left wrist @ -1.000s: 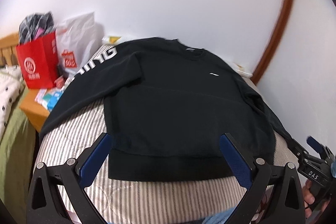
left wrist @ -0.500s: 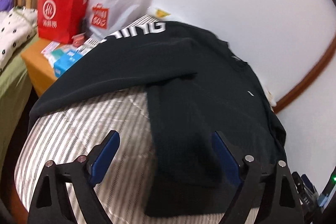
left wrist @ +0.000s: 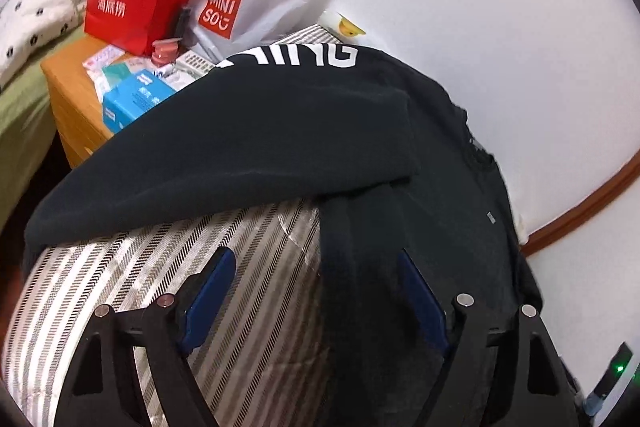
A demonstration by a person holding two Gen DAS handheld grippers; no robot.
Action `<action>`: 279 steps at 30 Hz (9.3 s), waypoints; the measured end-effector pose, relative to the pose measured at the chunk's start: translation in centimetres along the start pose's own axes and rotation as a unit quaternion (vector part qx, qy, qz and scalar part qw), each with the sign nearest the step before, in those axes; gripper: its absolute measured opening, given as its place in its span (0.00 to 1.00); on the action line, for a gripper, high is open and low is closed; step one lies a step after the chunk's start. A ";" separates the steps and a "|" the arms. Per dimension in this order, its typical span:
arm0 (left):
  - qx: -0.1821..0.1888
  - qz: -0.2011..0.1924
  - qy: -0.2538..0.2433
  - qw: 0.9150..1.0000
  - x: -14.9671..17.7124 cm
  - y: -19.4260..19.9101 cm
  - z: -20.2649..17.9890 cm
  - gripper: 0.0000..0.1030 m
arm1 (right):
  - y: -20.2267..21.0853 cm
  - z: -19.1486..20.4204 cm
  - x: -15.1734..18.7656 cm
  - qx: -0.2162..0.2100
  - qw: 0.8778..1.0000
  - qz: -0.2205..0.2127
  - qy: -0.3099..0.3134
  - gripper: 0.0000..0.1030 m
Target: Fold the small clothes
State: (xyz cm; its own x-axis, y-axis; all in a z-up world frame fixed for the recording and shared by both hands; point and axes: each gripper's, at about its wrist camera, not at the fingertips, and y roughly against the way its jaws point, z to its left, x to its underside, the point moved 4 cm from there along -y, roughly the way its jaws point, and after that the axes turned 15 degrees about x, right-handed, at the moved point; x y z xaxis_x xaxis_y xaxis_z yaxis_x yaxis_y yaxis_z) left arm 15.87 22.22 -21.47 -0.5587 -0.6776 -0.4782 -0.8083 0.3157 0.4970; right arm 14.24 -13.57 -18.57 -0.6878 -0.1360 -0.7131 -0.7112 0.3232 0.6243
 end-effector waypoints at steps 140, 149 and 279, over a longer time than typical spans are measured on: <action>-0.075 0.132 -0.154 0.976 -0.7 -5.4 -2.8 0.64 | -11.7 -1.4 -13.6 0.008 0.998 -0.040 -0.043 0.05; -0.083 0.143 -0.156 0.974 0.2 -5.3 -3.5 0.64 | -18.5 -7.9 -11.4 0.097 0.991 0.040 -0.080 0.11; -0.119 0.148 -0.212 0.959 -6.0 -11.2 -3.2 0.11 | -18.4 39.6 -28.7 -0.267 0.951 -0.017 0.157 0.28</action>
State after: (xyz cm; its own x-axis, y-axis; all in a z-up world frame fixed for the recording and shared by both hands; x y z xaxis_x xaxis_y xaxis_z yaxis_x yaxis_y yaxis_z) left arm 28.86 20.64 -21.85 -0.8236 -0.2343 -0.5165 -0.5650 0.2585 0.7836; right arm 52.83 21.49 -22.23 -0.6132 -0.4387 -0.6569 -0.6480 -0.1962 0.7359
